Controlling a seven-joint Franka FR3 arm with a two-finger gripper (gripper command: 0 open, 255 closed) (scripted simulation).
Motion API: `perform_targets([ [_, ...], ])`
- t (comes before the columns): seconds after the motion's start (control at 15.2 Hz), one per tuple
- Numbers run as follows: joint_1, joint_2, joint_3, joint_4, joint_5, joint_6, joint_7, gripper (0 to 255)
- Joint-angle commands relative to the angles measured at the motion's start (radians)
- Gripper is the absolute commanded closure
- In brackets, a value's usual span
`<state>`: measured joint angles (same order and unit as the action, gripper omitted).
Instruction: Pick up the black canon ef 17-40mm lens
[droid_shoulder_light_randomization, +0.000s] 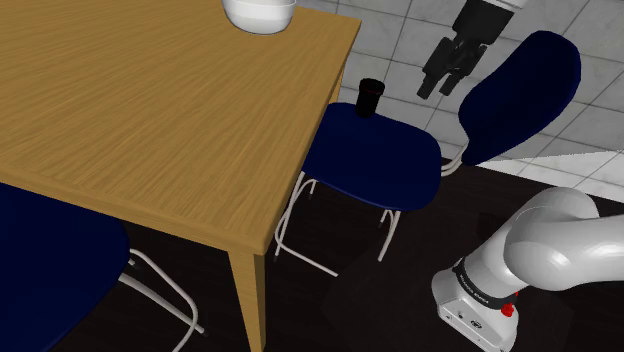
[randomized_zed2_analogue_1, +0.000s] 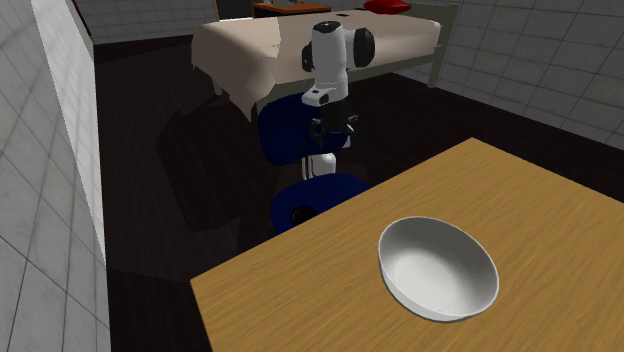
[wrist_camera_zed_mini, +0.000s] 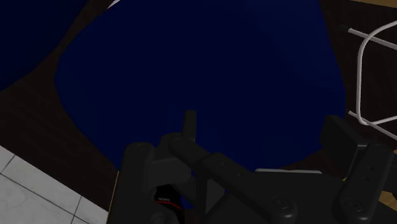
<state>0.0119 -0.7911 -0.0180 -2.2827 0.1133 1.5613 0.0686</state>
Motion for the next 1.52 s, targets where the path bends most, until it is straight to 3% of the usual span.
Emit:
perform_targets([
  [0.0,0.0,0.0,0.0,0.0,0.0,0.0,0.0,0],
  [0.66,-0.016,0.416,-0.045,0.249,-0.078,0.082,-0.091,0],
  [1.25,-0.032,0.804,-0.074,0.589,-0.124,0.061,-0.158,0],
  [1.45,-0.034,0.821,-0.075,0.58,-0.126,0.085,-0.16,0],
])
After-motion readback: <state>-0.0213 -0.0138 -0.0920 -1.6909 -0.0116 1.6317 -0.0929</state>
